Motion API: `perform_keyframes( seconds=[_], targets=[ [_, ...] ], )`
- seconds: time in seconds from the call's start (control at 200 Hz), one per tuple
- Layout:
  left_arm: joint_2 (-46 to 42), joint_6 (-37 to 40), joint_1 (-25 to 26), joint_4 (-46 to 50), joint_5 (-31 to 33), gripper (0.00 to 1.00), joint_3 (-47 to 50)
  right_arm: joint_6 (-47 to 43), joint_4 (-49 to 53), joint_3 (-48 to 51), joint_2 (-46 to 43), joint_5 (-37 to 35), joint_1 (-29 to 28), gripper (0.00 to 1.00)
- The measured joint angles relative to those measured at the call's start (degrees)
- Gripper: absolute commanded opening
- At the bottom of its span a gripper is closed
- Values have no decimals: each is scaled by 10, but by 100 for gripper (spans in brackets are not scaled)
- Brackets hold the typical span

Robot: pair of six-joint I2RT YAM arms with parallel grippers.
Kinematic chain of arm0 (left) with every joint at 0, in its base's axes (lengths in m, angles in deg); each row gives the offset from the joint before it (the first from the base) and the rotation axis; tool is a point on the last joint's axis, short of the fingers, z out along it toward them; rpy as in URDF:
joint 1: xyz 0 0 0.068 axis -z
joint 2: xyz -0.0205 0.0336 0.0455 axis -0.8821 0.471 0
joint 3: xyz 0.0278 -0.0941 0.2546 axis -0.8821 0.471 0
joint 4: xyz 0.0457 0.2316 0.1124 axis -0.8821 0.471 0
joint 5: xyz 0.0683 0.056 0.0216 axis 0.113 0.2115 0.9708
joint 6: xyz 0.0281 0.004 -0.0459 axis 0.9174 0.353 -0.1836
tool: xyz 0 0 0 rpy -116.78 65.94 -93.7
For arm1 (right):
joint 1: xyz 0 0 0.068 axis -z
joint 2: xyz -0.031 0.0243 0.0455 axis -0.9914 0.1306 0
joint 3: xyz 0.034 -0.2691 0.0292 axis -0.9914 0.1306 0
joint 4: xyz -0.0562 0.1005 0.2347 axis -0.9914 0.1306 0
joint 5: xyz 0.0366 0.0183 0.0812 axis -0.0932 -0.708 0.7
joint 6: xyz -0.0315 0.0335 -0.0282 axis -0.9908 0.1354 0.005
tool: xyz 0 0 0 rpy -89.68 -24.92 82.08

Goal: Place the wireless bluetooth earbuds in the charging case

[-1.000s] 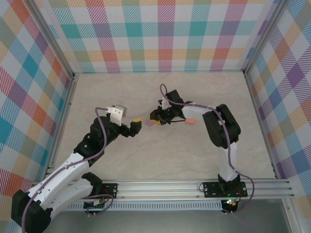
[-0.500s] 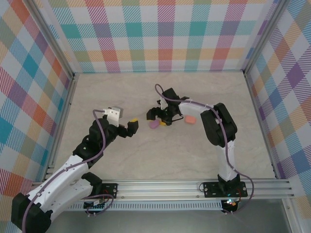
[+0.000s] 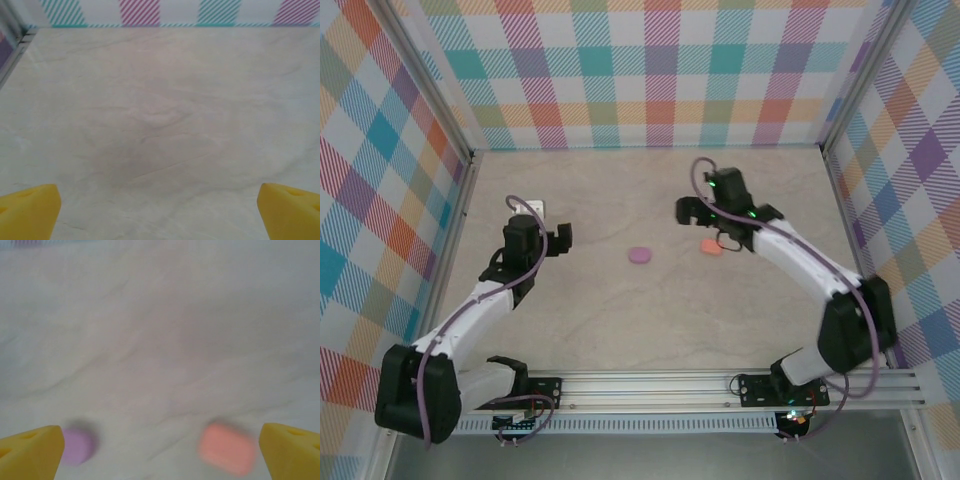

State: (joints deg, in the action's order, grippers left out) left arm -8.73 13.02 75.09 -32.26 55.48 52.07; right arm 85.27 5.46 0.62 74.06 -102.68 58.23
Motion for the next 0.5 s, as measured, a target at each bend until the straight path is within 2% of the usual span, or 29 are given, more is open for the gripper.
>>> perform_keyframes(
  seconds=[0.105, 0.27, 0.5],
  targets=[
    [39, 11, -22, -58, 5, 100, 36, -79, -132, 150, -70, -60, 64, 100],
    [85, 14, -47, -171, 2, 100, 96, -117, -237, 292, -72, -86, 151, 100],
    [172, 5, -80, -322, -18, 100, 124, -124, -471, 402, -17, -75, 182, 100]
  ],
)
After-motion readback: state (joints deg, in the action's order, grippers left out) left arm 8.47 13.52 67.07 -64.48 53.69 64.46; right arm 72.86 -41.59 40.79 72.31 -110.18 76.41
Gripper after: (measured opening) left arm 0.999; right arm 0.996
